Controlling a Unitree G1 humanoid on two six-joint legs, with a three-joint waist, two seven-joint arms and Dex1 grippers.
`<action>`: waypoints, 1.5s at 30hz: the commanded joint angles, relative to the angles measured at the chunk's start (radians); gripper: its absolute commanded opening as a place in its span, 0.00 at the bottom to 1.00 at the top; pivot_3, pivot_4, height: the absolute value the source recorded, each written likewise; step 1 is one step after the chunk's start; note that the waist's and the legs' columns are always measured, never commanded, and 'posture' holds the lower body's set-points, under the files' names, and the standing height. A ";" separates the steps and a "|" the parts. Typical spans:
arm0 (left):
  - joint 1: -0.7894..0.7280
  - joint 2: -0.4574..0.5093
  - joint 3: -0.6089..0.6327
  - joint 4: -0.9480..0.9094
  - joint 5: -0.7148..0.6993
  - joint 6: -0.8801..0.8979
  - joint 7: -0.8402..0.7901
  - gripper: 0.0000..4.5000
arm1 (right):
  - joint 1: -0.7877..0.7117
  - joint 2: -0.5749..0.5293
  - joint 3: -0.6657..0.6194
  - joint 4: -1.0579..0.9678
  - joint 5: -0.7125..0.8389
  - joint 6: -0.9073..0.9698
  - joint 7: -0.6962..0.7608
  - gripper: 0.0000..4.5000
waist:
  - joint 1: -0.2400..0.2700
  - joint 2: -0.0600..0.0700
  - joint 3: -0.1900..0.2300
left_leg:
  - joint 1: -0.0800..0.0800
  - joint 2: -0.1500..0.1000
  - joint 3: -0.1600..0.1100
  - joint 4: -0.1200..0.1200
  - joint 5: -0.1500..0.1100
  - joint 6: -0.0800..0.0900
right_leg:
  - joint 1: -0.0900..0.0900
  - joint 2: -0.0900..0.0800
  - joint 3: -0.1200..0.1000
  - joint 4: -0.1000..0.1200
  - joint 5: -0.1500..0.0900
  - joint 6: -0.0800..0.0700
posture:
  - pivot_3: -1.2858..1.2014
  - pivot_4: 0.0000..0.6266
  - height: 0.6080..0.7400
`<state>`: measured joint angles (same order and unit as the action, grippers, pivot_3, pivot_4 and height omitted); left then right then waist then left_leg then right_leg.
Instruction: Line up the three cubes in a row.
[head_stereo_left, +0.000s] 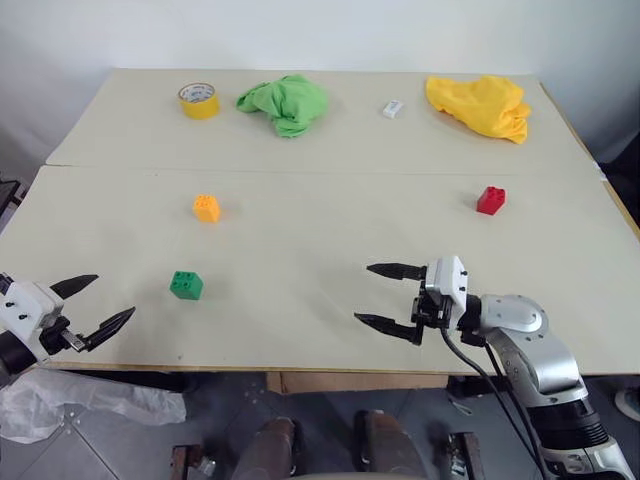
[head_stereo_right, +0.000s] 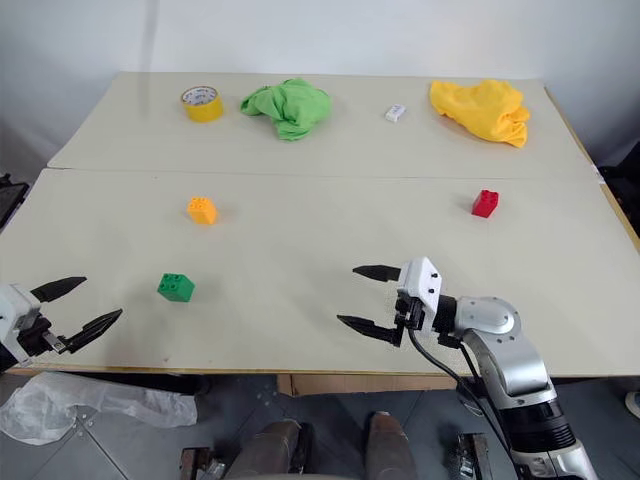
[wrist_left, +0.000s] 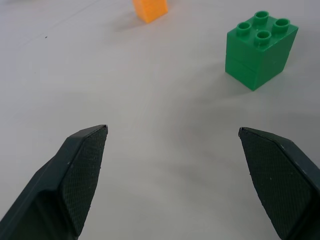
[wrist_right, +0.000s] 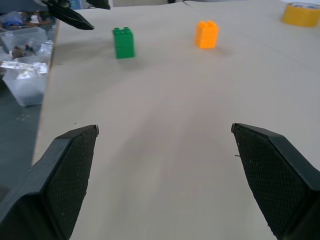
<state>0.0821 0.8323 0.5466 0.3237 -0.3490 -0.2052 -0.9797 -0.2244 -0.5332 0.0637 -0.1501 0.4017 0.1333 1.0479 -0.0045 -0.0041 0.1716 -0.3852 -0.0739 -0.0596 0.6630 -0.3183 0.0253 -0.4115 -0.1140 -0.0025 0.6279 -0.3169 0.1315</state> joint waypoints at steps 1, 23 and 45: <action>-0.010 0.022 0.008 -0.010 0.007 -0.025 0.008 0.99 | -0.021 0.010 -0.021 0.005 0.000 -0.036 -0.009 1.00 | 0.000 0.000 0.000 | 0.000 0.000 0.000 0.000 0.000 0.000 | 0.000 0.000 0.000 0.000 0.000 0.000 | 0.52 0.24 1.00; -0.443 -0.185 -0.542 -0.557 -0.073 0.485 0.139 0.99 | 0.128 0.051 -0.517 0.280 -0.103 -0.257 -0.542 1.00 | -0.018 0.002 -0.001 | 0.001 0.000 0.006 0.000 0.001 0.000 | -0.001 0.003 -0.002 0.003 0.001 0.002 | 0.52 0.24 1.00; -0.427 -0.254 -0.629 -0.592 0.026 0.475 0.145 0.99 | -0.689 0.004 -0.345 0.785 -0.298 0.414 -0.974 1.00 | 0.000 0.004 0.000 | 0.006 -0.001 0.009 -0.001 0.001 0.001 | 0.000 0.002 0.008 0.008 0.000 -0.001 | 0.52 0.24 1.00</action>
<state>-0.3394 0.5875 -0.0871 -0.2251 -0.3274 0.2815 -0.8431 -0.8711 -0.5010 -0.2657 0.6013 0.1090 0.5904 0.0758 -0.0044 -0.0003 0.1713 -0.3790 -0.0757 -0.0488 0.6620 -0.3176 0.0271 -0.4119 -0.1123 0.0050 0.6359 -0.3171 0.1312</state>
